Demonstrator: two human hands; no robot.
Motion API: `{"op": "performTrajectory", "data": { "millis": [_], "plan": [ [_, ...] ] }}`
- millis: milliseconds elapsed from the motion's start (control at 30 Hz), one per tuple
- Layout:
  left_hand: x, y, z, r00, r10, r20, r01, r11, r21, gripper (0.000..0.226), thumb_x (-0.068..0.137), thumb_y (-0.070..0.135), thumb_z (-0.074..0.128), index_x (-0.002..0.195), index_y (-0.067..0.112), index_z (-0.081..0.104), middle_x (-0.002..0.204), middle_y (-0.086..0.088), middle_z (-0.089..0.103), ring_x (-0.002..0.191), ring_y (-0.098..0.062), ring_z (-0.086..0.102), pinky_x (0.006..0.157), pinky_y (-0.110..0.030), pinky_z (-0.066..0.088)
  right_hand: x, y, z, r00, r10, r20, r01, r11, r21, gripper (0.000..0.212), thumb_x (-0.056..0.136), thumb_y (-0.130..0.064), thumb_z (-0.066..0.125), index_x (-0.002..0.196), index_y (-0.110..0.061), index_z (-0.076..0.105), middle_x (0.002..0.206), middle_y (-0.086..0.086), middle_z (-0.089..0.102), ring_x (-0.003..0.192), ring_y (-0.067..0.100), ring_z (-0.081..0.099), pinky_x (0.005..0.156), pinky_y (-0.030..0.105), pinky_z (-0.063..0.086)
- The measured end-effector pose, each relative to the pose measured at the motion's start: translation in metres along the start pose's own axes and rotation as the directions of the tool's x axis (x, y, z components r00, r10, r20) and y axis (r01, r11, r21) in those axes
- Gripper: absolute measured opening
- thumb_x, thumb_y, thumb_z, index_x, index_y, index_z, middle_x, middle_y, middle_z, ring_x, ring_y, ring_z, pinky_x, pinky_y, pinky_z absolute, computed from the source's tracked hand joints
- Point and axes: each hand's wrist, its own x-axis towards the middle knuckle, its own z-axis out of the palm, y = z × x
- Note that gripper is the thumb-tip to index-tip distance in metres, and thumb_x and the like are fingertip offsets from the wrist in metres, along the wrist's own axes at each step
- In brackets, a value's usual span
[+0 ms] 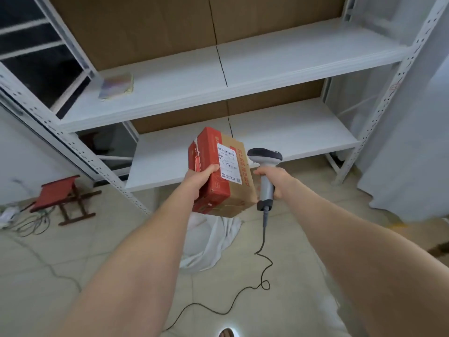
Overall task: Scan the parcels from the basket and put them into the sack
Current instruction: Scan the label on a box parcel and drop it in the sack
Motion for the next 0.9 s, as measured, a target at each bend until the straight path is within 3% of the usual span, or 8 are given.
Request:
{"op": "performTrajectory", "data": {
  "millis": [67, 133, 367, 467, 600, 700, 800, 900],
  "plan": [
    [0.018, -0.013, -0.034, 1.000, -0.004, -0.029, 0.004, 1.000, 0.006, 0.086, 0.059, 0.051, 0.083, 0.130, 0.017, 0.050, 0.113, -0.005, 0.065, 0.100, -0.026, 0.063, 0.092, -0.042, 0.049, 0.009, 0.006, 0.039, 1.000, 0.011, 0.002, -0.011, 1.000, 0.021, 0.038, 0.084, -0.012, 0.070, 0.117, -0.004, 0.052, 0.088, 0.014, 0.057, 0.072, 0.027, 0.058, 0.075, 0.042, 0.055],
    [0.037, -0.026, -0.066, 0.997, -0.005, -0.080, 0.008, 1.000, 0.028, 0.100, 0.044, 0.057, 0.081, 0.132, 0.020, 0.049, 0.120, -0.006, 0.062, 0.109, -0.028, 0.060, 0.098, -0.044, 0.048, 0.019, 0.014, 0.076, 1.000, 0.014, 0.017, -0.015, 0.998, 0.054, 0.030, 0.085, -0.009, 0.069, 0.110, -0.002, 0.054, 0.081, 0.012, 0.055, 0.064, 0.025, 0.054, 0.066, 0.039, 0.051],
    [0.105, -0.065, -0.150, 0.983, -0.005, -0.184, 0.046, 0.974, 0.222, 0.121, 0.032, 0.069, 0.075, 0.139, 0.028, 0.034, 0.128, -0.006, 0.054, 0.119, -0.030, 0.052, 0.101, -0.048, 0.045, 0.063, 0.038, 0.175, 0.995, 0.082, 0.053, -0.088, 0.989, 0.117, 0.016, 0.087, -0.005, 0.065, 0.099, -0.005, 0.056, 0.076, 0.009, 0.052, 0.062, 0.021, 0.052, 0.068, 0.039, 0.050],
    [0.133, -0.085, -0.166, 0.977, -0.006, -0.211, 0.070, 0.951, 0.300, 0.118, 0.035, 0.069, 0.072, 0.138, 0.029, 0.033, 0.128, -0.006, 0.053, 0.119, -0.029, 0.052, 0.102, -0.047, 0.044, 0.090, 0.049, 0.201, 0.993, 0.112, 0.045, -0.117, 0.987, 0.109, 0.011, 0.087, -0.003, 0.063, 0.088, -0.008, 0.053, 0.077, 0.009, 0.052, 0.067, 0.020, 0.053, 0.081, 0.045, 0.050],
    [0.172, -0.112, -0.177, 0.961, -0.051, -0.272, 0.161, 0.903, 0.398, 0.112, 0.041, 0.071, 0.072, 0.138, 0.034, 0.031, 0.128, -0.010, 0.047, 0.118, -0.031, 0.049, 0.103, -0.045, 0.041, 0.137, 0.066, 0.229, 0.986, 0.153, 0.068, -0.158, 0.985, 0.073, 0.011, 0.087, -0.003, 0.062, 0.094, -0.006, 0.055, 0.080, 0.010, 0.052, 0.071, 0.022, 0.052, 0.082, 0.043, 0.049],
    [0.208, -0.134, -0.177, 0.950, -0.071, -0.303, 0.221, 0.839, 0.497, 0.112, 0.049, 0.071, 0.073, 0.143, 0.034, 0.024, 0.129, -0.015, 0.039, 0.121, -0.036, 0.044, 0.103, -0.051, 0.040, 0.179, 0.082, 0.243, 0.984, 0.163, 0.078, -0.167, 0.985, 0.052, 0.010, 0.086, -0.004, 0.063, 0.094, -0.008, 0.059, 0.085, 0.013, 0.056, 0.076, 0.024, 0.057, 0.083, 0.042, 0.052],
    [0.250, -0.162, -0.171, 0.948, -0.072, -0.310, 0.242, 0.797, 0.553, 0.113, 0.053, 0.070, 0.073, 0.144, 0.033, 0.019, 0.133, -0.017, 0.035, 0.124, -0.039, 0.040, 0.103, -0.055, 0.037, 0.227, 0.107, 0.255, 0.983, 0.170, 0.066, -0.171, 0.985, 0.008, 0.030, 0.086, -0.008, 0.066, 0.116, -0.006, 0.060, 0.100, 0.015, 0.060, 0.091, 0.029, 0.059, 0.093, 0.051, 0.052],
    [0.293, -0.203, -0.160, 0.950, -0.085, -0.301, 0.258, 0.758, 0.599, 0.114, 0.056, 0.070, 0.073, 0.146, 0.032, 0.013, 0.135, -0.018, 0.032, 0.126, -0.039, 0.036, 0.104, -0.056, 0.035, 0.277, 0.141, 0.265, 0.980, 0.193, 0.054, -0.193, 0.981, 0.002, 0.033, 0.087, -0.007, 0.066, 0.119, -0.003, 0.060, 0.093, 0.012, 0.060, 0.086, 0.027, 0.058, 0.092, 0.050, 0.052]
  ]
}}
